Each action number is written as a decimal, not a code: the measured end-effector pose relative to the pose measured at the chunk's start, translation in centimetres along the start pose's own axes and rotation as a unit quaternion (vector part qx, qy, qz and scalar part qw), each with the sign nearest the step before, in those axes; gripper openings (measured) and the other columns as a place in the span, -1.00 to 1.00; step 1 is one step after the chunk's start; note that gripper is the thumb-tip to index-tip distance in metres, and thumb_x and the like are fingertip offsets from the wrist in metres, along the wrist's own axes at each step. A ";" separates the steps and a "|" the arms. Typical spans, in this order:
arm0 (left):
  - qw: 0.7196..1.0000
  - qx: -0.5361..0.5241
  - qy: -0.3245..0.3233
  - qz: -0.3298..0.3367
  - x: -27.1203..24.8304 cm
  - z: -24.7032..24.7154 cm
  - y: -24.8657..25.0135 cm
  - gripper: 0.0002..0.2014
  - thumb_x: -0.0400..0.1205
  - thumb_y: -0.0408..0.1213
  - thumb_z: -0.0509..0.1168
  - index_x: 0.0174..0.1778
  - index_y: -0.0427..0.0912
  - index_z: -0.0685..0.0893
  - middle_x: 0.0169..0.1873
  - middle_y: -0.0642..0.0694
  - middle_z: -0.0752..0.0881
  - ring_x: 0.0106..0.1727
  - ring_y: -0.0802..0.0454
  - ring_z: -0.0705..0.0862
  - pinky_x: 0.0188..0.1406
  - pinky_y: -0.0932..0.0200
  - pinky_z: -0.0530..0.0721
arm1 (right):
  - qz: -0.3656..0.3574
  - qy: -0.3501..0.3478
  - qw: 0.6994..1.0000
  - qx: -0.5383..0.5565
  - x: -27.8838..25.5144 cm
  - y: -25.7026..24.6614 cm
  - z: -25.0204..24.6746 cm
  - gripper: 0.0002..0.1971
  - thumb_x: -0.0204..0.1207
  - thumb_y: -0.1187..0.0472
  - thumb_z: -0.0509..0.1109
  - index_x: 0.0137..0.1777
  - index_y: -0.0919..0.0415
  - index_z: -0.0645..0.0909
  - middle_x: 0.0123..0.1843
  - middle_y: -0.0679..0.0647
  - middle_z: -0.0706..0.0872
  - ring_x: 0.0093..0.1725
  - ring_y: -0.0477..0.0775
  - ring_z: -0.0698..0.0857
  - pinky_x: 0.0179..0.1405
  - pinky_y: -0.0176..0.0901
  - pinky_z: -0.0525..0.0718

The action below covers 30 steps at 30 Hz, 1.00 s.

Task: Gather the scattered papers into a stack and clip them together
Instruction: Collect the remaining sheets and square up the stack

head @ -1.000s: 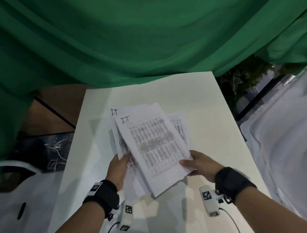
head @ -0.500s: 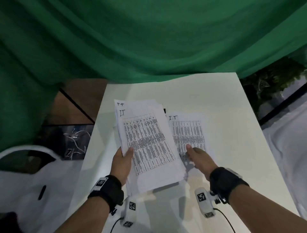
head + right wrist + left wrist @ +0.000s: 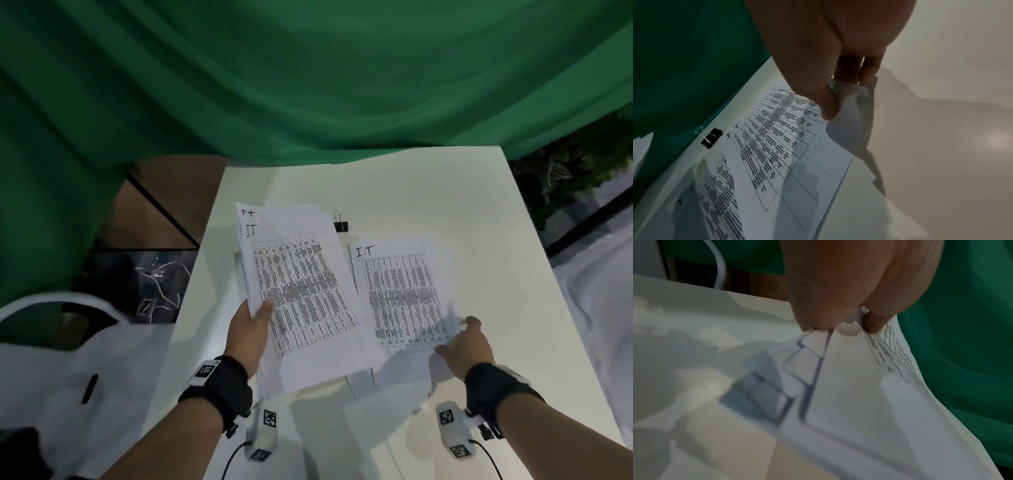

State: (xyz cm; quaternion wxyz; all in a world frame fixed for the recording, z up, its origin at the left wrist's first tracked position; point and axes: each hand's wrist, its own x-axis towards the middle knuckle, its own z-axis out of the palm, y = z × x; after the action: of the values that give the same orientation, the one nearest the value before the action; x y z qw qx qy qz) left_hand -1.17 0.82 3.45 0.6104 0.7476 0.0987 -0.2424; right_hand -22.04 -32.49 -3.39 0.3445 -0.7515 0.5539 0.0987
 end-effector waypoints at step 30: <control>0.999 0.050 -0.016 0.014 -0.7 4.2 -0.8 -0.71 0.81 -0.09 0.31 0.43 0.00 0.70 0.25 0.08 0.82 0.31 -0.02 0.77 0.54 -0.18 0.63 | -0.089 -0.172 0.882 0.431 -2.8 -4.0 -10.8 -0.64 0.73 0.37 0.42 0.51 0.28 0.61 0.34 0.19 0.87 0.29 0.28 0.86 0.32 0.23 0.77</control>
State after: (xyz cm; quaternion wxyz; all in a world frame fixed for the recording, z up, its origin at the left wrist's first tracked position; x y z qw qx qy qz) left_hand -3.10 -2.89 2.53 0.5775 0.7743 0.0662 -0.2502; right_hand -22.01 -36.48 7.74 0.7312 -0.5465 0.4048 -0.0532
